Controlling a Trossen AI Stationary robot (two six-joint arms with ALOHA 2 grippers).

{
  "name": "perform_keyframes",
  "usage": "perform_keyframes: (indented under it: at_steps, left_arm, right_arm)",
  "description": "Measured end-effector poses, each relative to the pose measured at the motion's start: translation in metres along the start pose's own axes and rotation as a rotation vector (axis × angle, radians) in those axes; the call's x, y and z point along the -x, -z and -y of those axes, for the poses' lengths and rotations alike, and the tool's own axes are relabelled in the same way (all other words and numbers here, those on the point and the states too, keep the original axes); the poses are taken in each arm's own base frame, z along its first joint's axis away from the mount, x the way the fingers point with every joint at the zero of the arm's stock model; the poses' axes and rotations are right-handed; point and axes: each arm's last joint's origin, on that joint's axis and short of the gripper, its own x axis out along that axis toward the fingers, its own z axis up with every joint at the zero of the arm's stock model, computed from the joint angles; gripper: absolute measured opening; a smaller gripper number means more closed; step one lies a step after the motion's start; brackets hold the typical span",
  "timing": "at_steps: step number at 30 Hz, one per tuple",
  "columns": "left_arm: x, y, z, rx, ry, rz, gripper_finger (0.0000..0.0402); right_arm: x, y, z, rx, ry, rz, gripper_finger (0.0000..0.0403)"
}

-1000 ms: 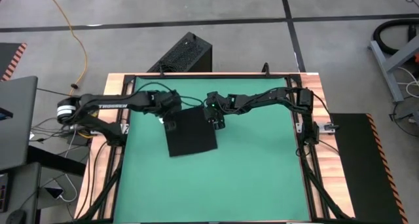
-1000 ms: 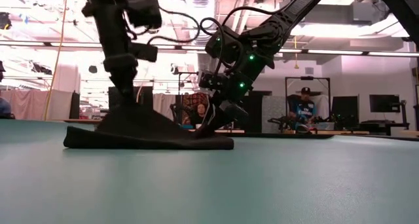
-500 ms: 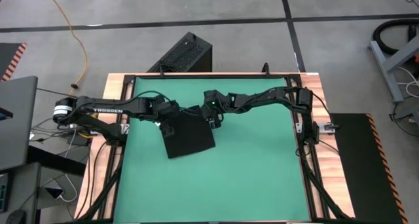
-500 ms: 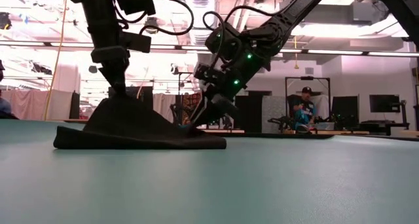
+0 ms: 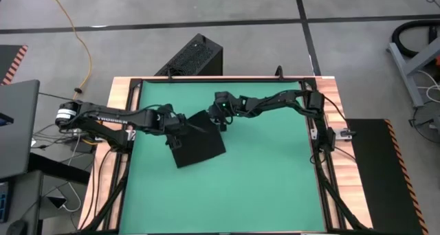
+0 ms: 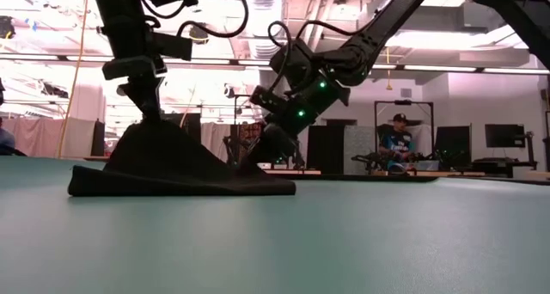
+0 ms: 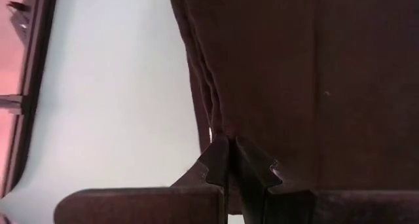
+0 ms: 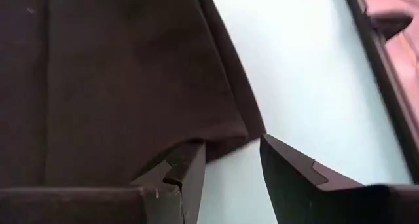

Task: Roll towel
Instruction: Roll the black towel

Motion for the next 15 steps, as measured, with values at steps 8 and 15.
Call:
perform_keyframes:
  at_steps: [8,15]
  left_arm:
    - [0.006,0.005,0.013,0.017,-0.025,0.001,0.0]
    - [0.018,0.012,0.023,0.019,-0.05,-0.033,0.0]
  right_arm:
    - [0.003,-0.005,-0.005,-0.035,-0.003,0.005,0.0166]
    - [0.006,-0.006,0.007,-0.168,0.051,0.021,0.0166]
